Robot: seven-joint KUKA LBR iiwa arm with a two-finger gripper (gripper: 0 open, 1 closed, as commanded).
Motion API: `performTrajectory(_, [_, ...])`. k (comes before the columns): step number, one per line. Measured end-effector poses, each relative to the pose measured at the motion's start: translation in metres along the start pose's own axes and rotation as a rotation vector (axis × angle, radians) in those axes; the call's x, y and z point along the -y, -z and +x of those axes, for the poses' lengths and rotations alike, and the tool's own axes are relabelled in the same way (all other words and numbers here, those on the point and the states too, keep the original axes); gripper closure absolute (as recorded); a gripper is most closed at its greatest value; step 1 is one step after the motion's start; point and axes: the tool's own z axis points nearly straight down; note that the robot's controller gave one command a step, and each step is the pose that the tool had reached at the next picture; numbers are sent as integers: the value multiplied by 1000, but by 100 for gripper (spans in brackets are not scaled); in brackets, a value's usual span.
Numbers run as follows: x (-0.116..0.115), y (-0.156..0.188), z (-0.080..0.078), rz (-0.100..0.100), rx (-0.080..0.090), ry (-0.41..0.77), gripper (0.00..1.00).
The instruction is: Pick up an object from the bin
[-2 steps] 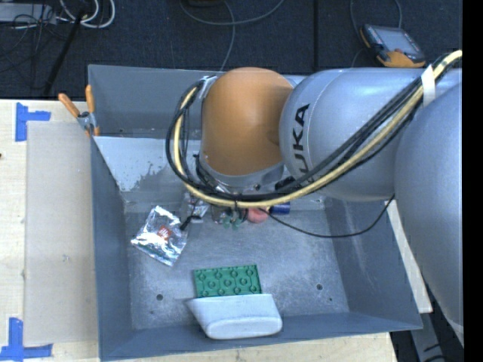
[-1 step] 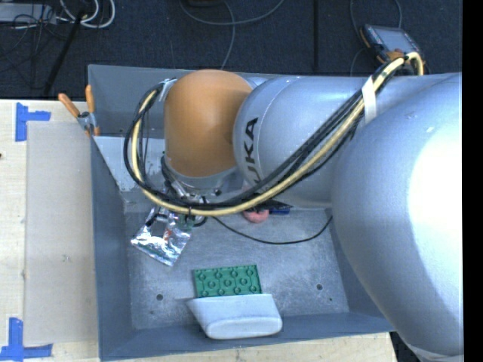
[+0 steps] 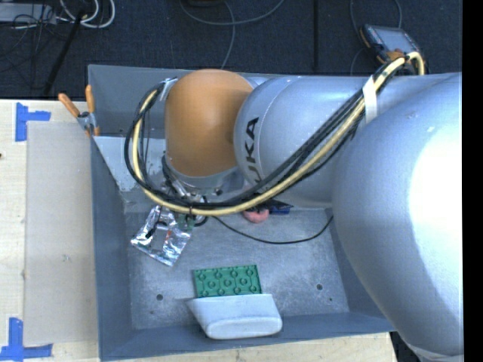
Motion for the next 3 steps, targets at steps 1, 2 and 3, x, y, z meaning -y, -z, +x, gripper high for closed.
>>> performTrajectory(1, [18, -113, 21, 6, -9, -80, 0])
performTrajectory(2, [64, -109, -20, 2, 2, -70, 0])
performTrajectory(3, [62, -109, -19, 1, 0, -69, 100])
